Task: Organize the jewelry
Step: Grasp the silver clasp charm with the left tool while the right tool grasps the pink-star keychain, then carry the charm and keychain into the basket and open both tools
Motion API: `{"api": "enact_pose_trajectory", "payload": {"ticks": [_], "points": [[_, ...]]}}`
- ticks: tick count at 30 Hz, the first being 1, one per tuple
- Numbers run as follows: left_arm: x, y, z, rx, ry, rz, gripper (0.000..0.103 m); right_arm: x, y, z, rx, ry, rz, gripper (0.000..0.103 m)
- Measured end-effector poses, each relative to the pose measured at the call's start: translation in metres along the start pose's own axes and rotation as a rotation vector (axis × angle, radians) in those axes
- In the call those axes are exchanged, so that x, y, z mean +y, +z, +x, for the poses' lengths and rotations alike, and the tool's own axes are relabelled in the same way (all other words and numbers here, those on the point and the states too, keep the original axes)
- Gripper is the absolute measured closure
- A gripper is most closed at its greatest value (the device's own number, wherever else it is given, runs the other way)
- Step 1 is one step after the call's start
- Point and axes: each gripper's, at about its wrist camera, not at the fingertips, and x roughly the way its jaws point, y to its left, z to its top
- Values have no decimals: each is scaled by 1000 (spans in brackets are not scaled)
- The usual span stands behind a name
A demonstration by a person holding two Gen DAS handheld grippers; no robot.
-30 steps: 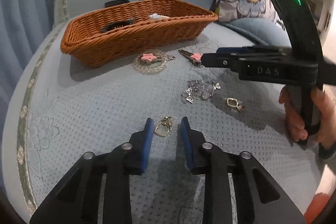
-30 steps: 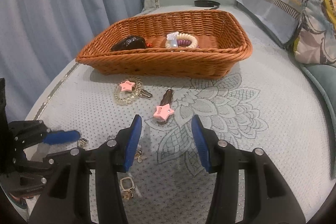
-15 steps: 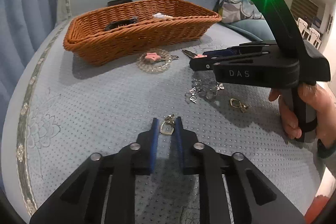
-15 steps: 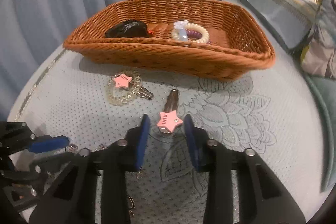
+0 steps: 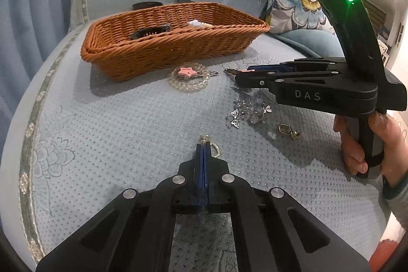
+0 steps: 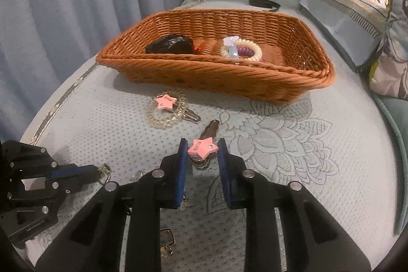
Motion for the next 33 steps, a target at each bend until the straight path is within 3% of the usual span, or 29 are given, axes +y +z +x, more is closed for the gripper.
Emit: {"api": "enact_pose_trajectory", "payload": {"ticks": [24, 33], "points": [[12, -2, -38, -195, -52, -70, 103, -4, -10, -56, -273, 119, 3, 82], [8, 39, -63, -289, -42, -32, 103, -17, 10, -78, -312, 199, 55, 82]]}}
